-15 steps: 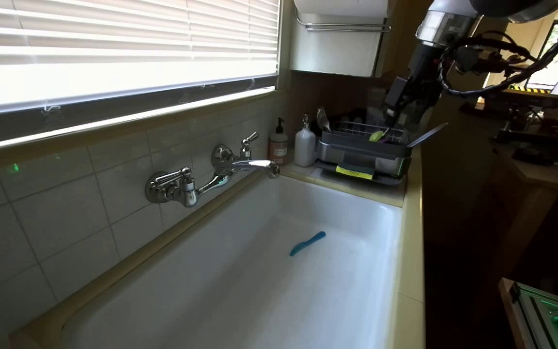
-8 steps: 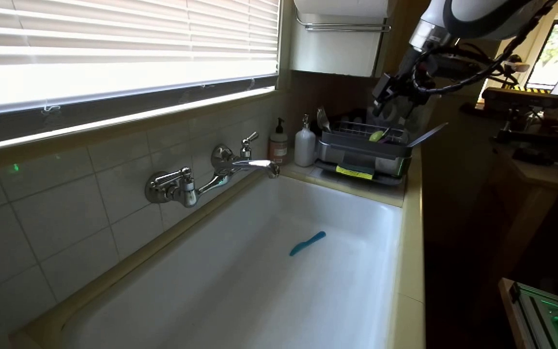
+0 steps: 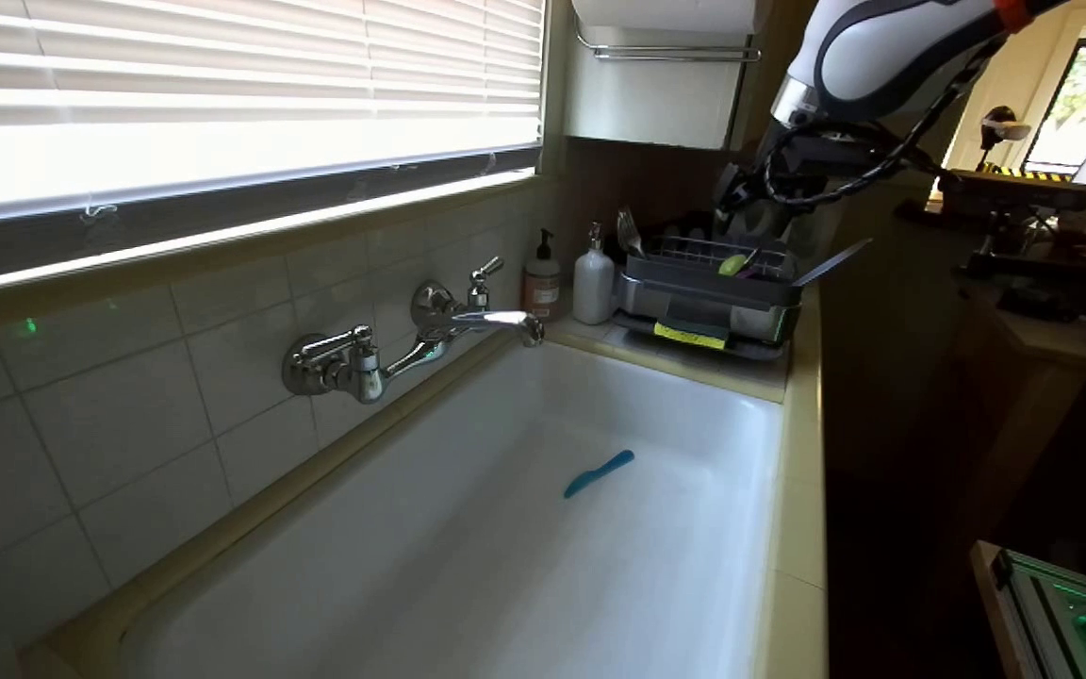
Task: Remove the spoon from the drying rack and put it in the spoon
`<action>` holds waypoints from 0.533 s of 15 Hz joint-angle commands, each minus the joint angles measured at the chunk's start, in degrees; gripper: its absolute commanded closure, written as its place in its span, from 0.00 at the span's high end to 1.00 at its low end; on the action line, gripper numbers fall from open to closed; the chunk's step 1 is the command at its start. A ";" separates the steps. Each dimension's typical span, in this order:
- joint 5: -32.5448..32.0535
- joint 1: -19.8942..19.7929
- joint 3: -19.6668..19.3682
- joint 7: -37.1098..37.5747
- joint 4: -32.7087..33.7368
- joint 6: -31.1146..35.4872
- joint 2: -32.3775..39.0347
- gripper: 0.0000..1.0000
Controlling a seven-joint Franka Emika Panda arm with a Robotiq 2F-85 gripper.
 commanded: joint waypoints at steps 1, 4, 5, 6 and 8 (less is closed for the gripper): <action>-2.29 0.07 -1.81 2.52 3.69 0.84 4.91 1.00; -3.09 0.23 -3.39 3.42 5.52 0.67 7.23 1.00; -3.52 0.22 -3.96 3.83 6.16 0.84 7.99 1.00; -3.57 0.25 -4.50 4.05 6.73 0.69 8.76 1.00; -3.56 0.32 -5.52 4.19 7.66 0.70 10.20 1.00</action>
